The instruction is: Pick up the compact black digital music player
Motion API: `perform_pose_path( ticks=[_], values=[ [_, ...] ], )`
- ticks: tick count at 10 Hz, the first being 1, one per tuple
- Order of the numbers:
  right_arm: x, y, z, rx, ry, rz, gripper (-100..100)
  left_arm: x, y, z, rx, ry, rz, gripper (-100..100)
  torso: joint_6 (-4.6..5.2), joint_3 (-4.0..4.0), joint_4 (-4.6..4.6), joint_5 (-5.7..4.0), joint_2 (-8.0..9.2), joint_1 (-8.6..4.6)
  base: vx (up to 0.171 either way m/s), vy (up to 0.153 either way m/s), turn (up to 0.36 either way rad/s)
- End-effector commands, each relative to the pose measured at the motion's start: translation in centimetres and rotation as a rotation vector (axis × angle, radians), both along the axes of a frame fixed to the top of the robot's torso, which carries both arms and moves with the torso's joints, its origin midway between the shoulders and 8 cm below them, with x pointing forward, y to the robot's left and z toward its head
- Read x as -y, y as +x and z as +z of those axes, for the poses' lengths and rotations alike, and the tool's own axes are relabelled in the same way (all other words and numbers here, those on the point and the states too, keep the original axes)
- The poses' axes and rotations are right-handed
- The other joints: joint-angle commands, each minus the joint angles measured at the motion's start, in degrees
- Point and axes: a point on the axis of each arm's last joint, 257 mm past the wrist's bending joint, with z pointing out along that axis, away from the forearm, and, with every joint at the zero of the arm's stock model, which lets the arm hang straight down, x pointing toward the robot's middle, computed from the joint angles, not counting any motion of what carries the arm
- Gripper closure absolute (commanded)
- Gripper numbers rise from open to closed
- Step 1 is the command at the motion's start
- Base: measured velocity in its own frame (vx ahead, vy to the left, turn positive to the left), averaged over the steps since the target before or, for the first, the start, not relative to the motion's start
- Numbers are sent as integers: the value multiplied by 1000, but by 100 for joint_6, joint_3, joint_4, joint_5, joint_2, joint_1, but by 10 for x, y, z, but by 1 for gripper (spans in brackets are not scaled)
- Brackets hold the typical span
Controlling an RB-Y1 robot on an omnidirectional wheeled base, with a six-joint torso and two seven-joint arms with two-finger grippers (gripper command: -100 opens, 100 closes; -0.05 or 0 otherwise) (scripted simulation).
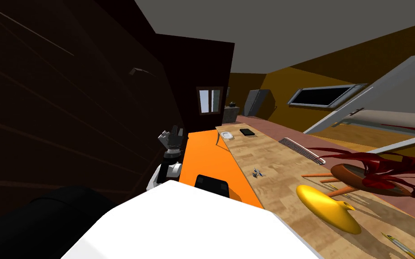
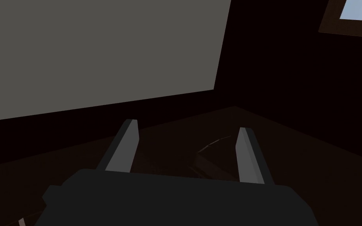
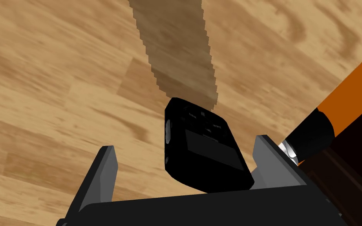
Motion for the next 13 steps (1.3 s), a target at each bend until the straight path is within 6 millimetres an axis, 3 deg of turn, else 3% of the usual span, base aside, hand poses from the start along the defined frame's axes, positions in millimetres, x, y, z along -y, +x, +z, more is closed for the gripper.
perform_pose_path(
  ticks=[1, 3, 4, 8, 9, 10, 12, 13],
  values=[
    [-6, -5, -12, 0, -2, -10, -100, 0, 0, 0, 0, 0, 0, 0, 0, 0, 0, 0, 0, 0, -1, -55, 79],
    [-7, -6, -12, 0, -2, -12, -100, 0, 0, 0, 0, 0, 0, 0, 1, 2, 1, -4, 4, -17, 0, -40, 32],
    [-7, -6, -13, 0, -2, -12, 100, 0, 0, 0, 0, 0, 0, 0, 2, 2, 1, -2, 4, -8, -1, -5, -11],
    [-7, -7, -13, -1, -2, -11, 100, 0, 0, 0, 0, 0, 0, 0, 2, 2, 1, 0, 2, 2, 0, 0, 0],
    [-7, -7, -13, -1, -3, -11, 0, 0, 0, 0, 0, 0, 0, 0, 2, 1, 1, 0, 2, 2, 0, 0, 0],
    [2, -1, -1, 0, -4, -2, 100, 0, 0, 0, 0, 0, 0, 0, 2, 1, 1, 0, 2, 3, 5, 38, -95],
    [3, 0, 1, 1, -7, 0, 100, 0, 0, 0, 0, 0, 0, 0, 7, 2, 0, 8, 5, 28, -4, 43, -60],
    [3, 0, 2, 0, -6, 0, 0, 0, 0, 0, 0, 0, 0, 0, 5, 2, 1, 5, 4, 19, -1, 5, 1]
  ],
)
